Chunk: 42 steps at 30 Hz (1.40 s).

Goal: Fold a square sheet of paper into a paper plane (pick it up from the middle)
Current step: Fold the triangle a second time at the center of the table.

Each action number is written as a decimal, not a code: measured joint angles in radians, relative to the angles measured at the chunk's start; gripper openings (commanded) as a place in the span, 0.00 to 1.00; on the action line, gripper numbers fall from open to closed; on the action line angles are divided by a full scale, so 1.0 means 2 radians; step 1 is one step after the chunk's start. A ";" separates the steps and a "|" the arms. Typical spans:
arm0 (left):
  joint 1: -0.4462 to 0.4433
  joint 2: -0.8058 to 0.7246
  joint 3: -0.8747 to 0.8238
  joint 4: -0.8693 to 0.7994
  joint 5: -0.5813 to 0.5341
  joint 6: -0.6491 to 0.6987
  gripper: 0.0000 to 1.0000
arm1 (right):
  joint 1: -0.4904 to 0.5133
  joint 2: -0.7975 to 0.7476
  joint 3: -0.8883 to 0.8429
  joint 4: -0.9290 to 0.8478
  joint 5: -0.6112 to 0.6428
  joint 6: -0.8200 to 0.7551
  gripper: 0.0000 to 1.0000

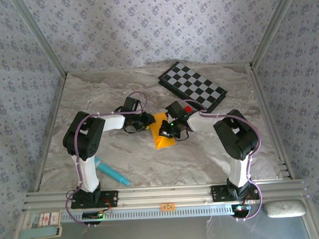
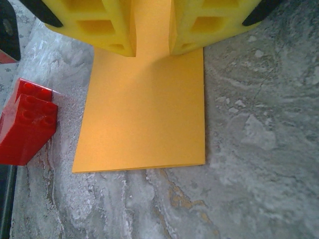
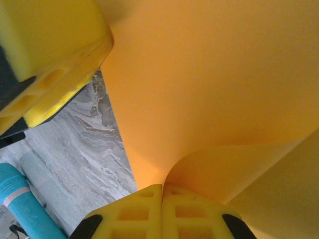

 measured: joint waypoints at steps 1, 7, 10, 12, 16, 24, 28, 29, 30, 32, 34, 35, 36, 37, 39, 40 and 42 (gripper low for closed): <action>0.000 0.000 0.000 0.000 0.000 0.000 0.24 | 0.000 0.001 0.000 0.000 0.001 0.000 0.01; 0.000 0.000 0.000 0.000 0.001 0.000 0.24 | 0.002 0.003 0.008 0.000 0.005 0.000 0.01; 0.001 0.001 0.000 0.000 0.001 0.000 0.24 | 0.003 0.005 0.012 0.001 0.005 0.000 0.01; 0.001 0.001 0.000 0.000 0.001 0.000 0.24 | 0.004 0.008 0.014 0.002 0.005 0.000 0.01; 0.001 0.001 0.000 0.000 0.003 0.000 0.24 | 0.006 0.013 0.016 0.002 0.005 0.000 0.01; 0.001 0.001 0.000 0.000 0.003 0.000 0.24 | 0.006 0.019 0.019 0.002 0.005 0.000 0.01; 0.001 0.001 0.000 0.000 0.003 0.000 0.24 | 0.007 0.020 0.020 0.002 0.008 0.000 0.01; 0.001 0.001 0.000 0.000 0.003 0.000 0.24 | 0.007 0.020 0.020 0.002 0.008 0.000 0.01; 0.001 0.001 0.000 0.000 0.003 0.000 0.24 | 0.007 0.021 0.020 0.002 0.009 0.000 0.01; 0.001 0.001 0.000 0.000 0.003 0.000 0.24 | 0.007 0.022 0.020 0.002 0.010 0.002 0.01; 0.001 0.001 0.000 0.000 0.003 0.000 0.24 | 0.007 0.023 0.020 0.002 0.012 0.003 0.01; 0.001 0.001 0.000 0.001 0.003 0.000 0.24 | 0.007 0.024 0.020 0.002 0.012 0.004 0.01; 0.001 0.001 0.000 0.001 0.003 0.000 0.24 | 0.007 0.025 0.020 0.002 0.012 0.004 0.01; 0.001 0.001 0.000 0.000 0.003 0.000 0.24 | 0.007 0.025 0.020 0.002 0.012 0.004 0.01; 0.001 0.001 0.000 0.000 0.003 0.000 0.24 | 0.007 0.025 0.020 0.003 0.012 0.004 0.01; 0.001 0.001 0.000 0.001 0.003 0.000 0.24 | 0.007 0.025 0.020 0.003 0.012 0.004 0.01; 0.001 0.001 0.000 0.000 0.003 0.000 0.24 | 0.007 0.025 0.020 0.005 0.012 0.004 0.01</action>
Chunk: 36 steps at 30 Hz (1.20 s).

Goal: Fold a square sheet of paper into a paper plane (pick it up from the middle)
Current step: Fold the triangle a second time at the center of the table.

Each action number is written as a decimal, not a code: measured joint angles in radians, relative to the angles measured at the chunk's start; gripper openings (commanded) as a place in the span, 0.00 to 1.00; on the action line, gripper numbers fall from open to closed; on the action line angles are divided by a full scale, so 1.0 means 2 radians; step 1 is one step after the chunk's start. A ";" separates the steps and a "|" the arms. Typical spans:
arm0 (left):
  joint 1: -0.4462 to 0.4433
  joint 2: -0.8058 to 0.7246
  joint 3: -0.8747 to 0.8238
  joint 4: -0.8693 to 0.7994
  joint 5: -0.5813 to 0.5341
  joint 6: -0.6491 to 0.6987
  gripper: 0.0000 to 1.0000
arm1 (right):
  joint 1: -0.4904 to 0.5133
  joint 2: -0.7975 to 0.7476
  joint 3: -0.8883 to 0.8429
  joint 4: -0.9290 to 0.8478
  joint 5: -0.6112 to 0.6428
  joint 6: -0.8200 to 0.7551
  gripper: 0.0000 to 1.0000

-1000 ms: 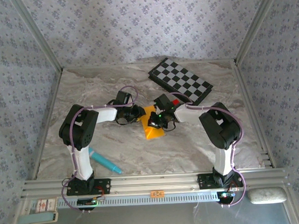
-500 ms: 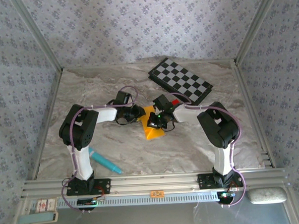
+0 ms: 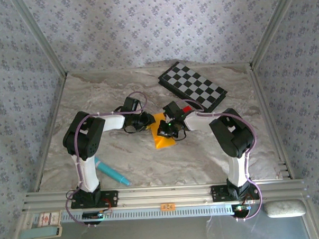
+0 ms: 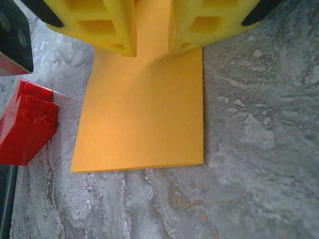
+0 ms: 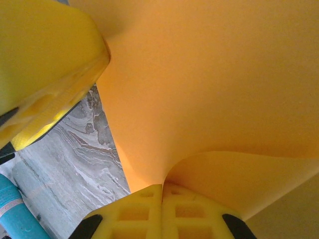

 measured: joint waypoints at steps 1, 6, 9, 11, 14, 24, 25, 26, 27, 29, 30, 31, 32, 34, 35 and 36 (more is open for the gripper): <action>0.000 0.000 0.000 0.000 0.000 0.000 0.24 | 0.000 0.000 0.000 0.002 0.000 0.000 0.01; 0.000 0.001 0.000 0.000 0.001 0.000 0.24 | 0.000 0.000 0.000 0.009 0.000 0.000 0.01; 0.000 0.001 0.000 0.000 0.001 0.000 0.24 | 0.001 0.000 0.000 0.010 0.000 0.000 0.01; 0.000 0.001 0.000 0.000 0.001 0.000 0.24 | 0.001 0.000 0.000 0.010 0.000 0.000 0.01; 0.000 0.001 0.000 0.001 0.001 0.000 0.24 | 0.001 0.001 0.000 0.010 0.000 0.000 0.01; 0.000 0.001 0.000 0.001 0.002 0.000 0.24 | 0.001 0.005 0.002 0.008 0.000 0.000 0.02; 0.000 0.001 0.000 0.001 0.002 0.000 0.24 | 0.001 0.006 0.003 0.008 0.000 0.000 0.02; 0.000 0.001 0.000 0.001 0.002 0.000 0.24 | 0.001 0.006 0.003 0.007 0.000 0.000 0.02; 0.000 0.001 0.000 0.001 0.002 0.000 0.24 | 0.001 0.007 0.004 0.007 0.000 0.000 0.02; 0.000 0.001 0.000 0.001 0.002 0.000 0.24 | 0.001 0.009 0.006 0.007 -0.001 0.000 0.03; 0.000 0.001 0.000 0.001 0.002 0.000 0.24 | 0.001 0.010 0.008 0.007 -0.001 0.000 0.03; 0.000 0.001 0.000 0.001 0.002 0.000 0.24 | 0.001 0.010 0.009 0.007 -0.001 0.000 0.04; 0.000 0.001 0.000 0.001 0.002 0.000 0.24 | 0.001 0.010 0.009 0.006 -0.001 0.000 0.04; 0.000 0.001 0.000 0.001 0.002 0.000 0.24 | 0.001 0.011 0.009 0.006 -0.001 0.000 0.05; 0.000 0.001 0.000 0.001 0.002 0.000 0.24 | 0.001 0.011 0.009 0.006 -0.001 0.000 0.06; 0.000 0.001 0.000 0.000 0.002 0.000 0.24 | 0.001 0.011 0.009 0.005 0.000 0.000 0.07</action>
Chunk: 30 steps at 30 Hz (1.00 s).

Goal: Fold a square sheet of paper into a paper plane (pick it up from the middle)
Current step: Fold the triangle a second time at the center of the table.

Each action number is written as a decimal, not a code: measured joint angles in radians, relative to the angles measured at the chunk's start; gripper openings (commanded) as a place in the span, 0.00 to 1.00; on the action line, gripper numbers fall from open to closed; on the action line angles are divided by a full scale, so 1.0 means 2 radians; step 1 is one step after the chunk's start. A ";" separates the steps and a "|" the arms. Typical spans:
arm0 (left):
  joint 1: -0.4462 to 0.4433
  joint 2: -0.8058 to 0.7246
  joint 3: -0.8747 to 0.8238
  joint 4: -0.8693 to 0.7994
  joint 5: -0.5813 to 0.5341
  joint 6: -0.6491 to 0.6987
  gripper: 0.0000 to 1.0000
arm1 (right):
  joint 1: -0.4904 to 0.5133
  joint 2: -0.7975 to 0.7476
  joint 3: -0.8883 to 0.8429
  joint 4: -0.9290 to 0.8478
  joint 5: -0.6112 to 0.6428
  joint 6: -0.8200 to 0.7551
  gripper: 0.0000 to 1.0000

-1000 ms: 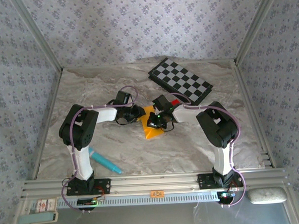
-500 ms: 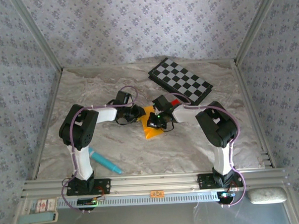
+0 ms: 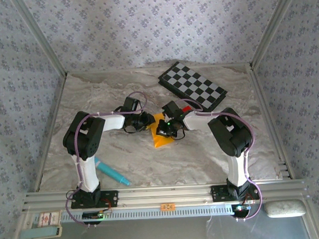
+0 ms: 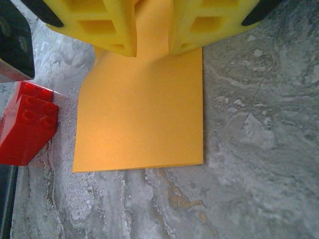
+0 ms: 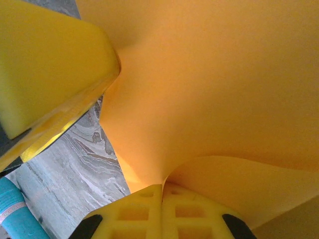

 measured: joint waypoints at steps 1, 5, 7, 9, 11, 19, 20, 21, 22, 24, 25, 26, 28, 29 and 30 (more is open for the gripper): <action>0.000 0.000 0.000 0.000 0.000 0.000 0.24 | 0.000 0.000 0.001 -0.001 0.000 0.000 0.09; 0.000 0.000 0.008 -0.014 -0.001 0.004 0.26 | 0.000 0.000 0.003 -0.008 0.000 0.000 0.19; 0.002 0.001 0.020 -0.034 -0.002 0.011 0.29 | 0.000 0.000 0.004 -0.008 0.000 -0.001 0.23; 0.006 0.001 0.039 -0.060 -0.004 0.020 0.32 | 0.000 0.000 0.004 -0.004 -0.004 0.000 0.26; 0.014 0.001 0.060 -0.081 -0.005 0.027 0.35 | 0.000 0.000 0.003 -0.002 -0.007 0.000 0.29; 0.044 -0.006 0.117 -0.103 -0.010 0.040 0.44 | 0.000 0.000 0.004 0.009 -0.021 -0.001 0.43; 0.046 -0.009 0.115 -0.106 -0.013 0.040 0.45 | 0.000 0.000 0.004 0.010 -0.022 0.000 0.45; 0.047 -0.014 0.111 -0.108 -0.015 0.040 0.46 | 0.000 0.000 0.004 0.011 -0.023 0.000 0.46; 0.049 -0.019 0.106 -0.108 -0.016 0.040 0.47 | 0.000 -0.001 0.004 0.012 -0.024 -0.001 0.47; 0.050 -0.035 0.090 -0.110 -0.020 0.040 0.47 | 0.000 -0.002 0.003 0.013 -0.024 -0.001 0.47; 0.050 -0.043 0.083 -0.110 -0.023 0.040 0.47 | 0.000 -0.002 0.004 0.013 -0.024 -0.001 0.46; 0.050 -0.053 0.074 -0.110 -0.025 0.039 0.47 | 0.000 -0.002 0.004 0.013 -0.024 -0.001 0.46; 0.050 -0.069 0.058 -0.109 -0.025 0.036 0.44 | 0.000 -0.002 0.003 0.012 -0.024 -0.002 0.42; 0.050 -0.077 0.049 -0.108 -0.025 0.033 0.42 | 0.000 -0.002 0.003 0.010 -0.023 -0.004 0.40; 0.049 -0.084 0.041 -0.106 -0.025 0.030 0.40 | 0.000 -0.002 0.003 0.008 -0.022 -0.006 0.37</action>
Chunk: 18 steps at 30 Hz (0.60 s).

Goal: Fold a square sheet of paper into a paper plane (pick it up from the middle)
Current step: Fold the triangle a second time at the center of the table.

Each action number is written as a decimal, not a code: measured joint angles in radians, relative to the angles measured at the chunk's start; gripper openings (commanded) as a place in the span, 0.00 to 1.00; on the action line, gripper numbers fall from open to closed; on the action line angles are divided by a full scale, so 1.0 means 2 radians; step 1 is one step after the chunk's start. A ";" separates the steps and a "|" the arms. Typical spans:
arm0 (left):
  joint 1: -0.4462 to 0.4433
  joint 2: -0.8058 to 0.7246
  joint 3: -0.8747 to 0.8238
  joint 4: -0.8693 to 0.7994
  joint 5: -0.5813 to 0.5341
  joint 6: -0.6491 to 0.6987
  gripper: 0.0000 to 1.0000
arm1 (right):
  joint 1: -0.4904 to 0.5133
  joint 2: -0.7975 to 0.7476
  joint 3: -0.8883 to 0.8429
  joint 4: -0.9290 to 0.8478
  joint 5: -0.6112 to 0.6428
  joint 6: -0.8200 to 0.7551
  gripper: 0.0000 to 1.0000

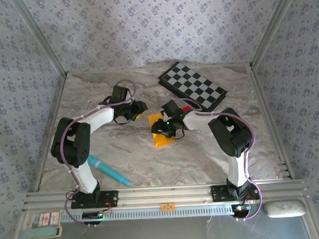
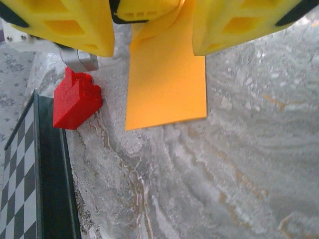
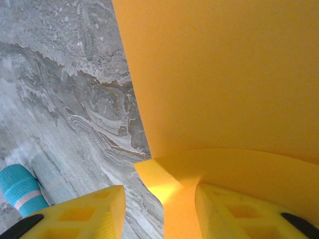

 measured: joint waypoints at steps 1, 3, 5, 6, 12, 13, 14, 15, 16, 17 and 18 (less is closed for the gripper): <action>-0.001 -0.005 -0.008 0.002 0.000 -0.004 0.38 | 0.000 0.000 0.000 -0.003 0.002 -0.001 0.34; -0.003 -0.011 -0.023 0.005 0.000 -0.010 0.34 | 0.000 0.000 0.000 -0.008 0.006 -0.005 0.29; -0.009 -0.012 -0.032 0.009 0.000 -0.017 0.29 | 0.000 0.000 0.000 -0.013 0.010 -0.008 0.24; -0.014 -0.012 -0.037 0.011 0.001 -0.019 0.27 | -0.001 0.000 0.000 -0.016 0.012 -0.010 0.21; -0.051 -0.012 -0.058 0.020 0.005 -0.032 0.17 | -0.002 0.000 0.000 -0.030 0.018 -0.014 0.09; -0.057 -0.012 -0.061 0.022 0.006 -0.034 0.16 | -0.002 0.000 0.000 -0.031 0.019 -0.014 0.08; -0.062 -0.012 -0.064 0.024 0.008 -0.035 0.14 | -0.003 0.000 0.000 -0.032 0.018 -0.015 0.07; -0.067 -0.012 -0.066 0.025 0.010 -0.037 0.13 | -0.003 0.000 0.000 -0.033 0.018 -0.015 0.06; -0.071 -0.012 -0.068 0.025 0.010 -0.039 0.13 | -0.003 0.000 0.000 -0.033 0.018 -0.015 0.05; -0.074 -0.012 -0.072 0.027 0.012 -0.041 0.12 | -0.003 0.000 0.000 -0.033 0.018 -0.015 0.05; -0.078 -0.012 -0.074 0.027 0.012 -0.044 0.11 | -0.003 0.000 0.000 -0.033 0.018 -0.015 0.04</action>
